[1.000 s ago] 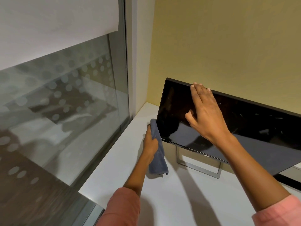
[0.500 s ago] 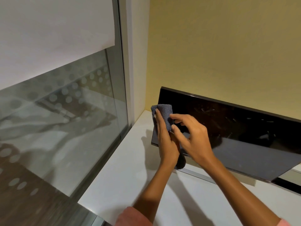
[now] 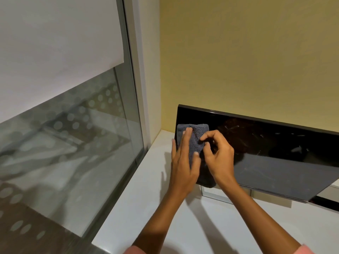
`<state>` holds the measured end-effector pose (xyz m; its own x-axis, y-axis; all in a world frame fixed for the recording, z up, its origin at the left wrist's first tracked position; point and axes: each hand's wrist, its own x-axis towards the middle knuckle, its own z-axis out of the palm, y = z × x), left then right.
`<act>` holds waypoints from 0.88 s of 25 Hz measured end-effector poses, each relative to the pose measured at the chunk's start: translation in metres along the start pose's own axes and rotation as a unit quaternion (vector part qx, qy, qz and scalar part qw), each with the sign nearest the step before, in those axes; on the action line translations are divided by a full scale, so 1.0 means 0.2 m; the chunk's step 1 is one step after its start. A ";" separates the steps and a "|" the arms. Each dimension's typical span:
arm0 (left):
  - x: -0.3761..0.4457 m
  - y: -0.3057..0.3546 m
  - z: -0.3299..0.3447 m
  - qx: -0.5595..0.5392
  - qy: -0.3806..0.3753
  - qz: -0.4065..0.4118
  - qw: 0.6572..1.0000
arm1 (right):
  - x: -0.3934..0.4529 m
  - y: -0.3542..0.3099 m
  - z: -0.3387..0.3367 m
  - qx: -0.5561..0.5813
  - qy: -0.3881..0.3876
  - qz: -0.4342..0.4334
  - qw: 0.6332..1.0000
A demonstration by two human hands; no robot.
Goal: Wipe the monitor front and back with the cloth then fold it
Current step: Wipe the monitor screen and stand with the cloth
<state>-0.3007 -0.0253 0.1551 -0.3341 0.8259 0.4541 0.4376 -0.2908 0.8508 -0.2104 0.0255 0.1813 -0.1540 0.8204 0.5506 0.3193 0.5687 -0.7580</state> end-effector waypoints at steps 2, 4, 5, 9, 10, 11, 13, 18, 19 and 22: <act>0.08 0.01 -0.06 0.000 0.091 -0.001 0.996 | 0.02 0.00 0.03 -0.027 0.007 -0.027 0.999; 0.22 0.02 -0.14 0.012 0.117 0.022 0.993 | 0.04 0.00 0.06 -0.056 0.013 -0.053 0.997; 0.30 0.02 -0.17 0.039 0.094 0.048 0.994 | 0.06 0.00 0.07 -0.081 0.021 -0.074 0.994; 0.52 -0.01 -0.21 0.171 -0.069 0.119 0.976 | 0.13 0.03 0.15 -0.163 0.049 -0.150 0.974; 0.55 -0.01 -0.21 0.193 -0.100 0.124 0.968 | 0.15 0.04 0.17 -0.174 0.057 -0.164 0.969; 0.57 -0.01 -0.21 0.206 -0.123 0.120 0.963 | 0.16 0.05 0.18 -0.186 0.063 -0.174 0.965; 0.60 -0.01 -0.23 0.202 -0.148 0.099 0.963 | 0.16 0.06 0.22 -0.231 0.063 -0.188 0.953; 0.61 0.00 -0.27 0.251 -0.177 0.124 0.944 | 0.10 0.16 0.24 -0.505 0.027 -0.217 0.835; 0.62 -0.01 -0.28 0.250 -0.187 0.132 0.941 | 0.10 0.16 0.22 -0.526 0.034 -0.231 0.818; 0.64 -0.01 -0.33 0.226 -0.206 0.126 0.944 | 0.09 0.16 0.17 -0.530 0.061 -0.279 0.799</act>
<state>-0.3998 0.0486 0.2293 0.1404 0.9027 0.4066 0.8017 -0.3446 0.4883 -0.2346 0.0604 0.1539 -0.4765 0.4084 0.7786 0.8552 0.4208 0.3026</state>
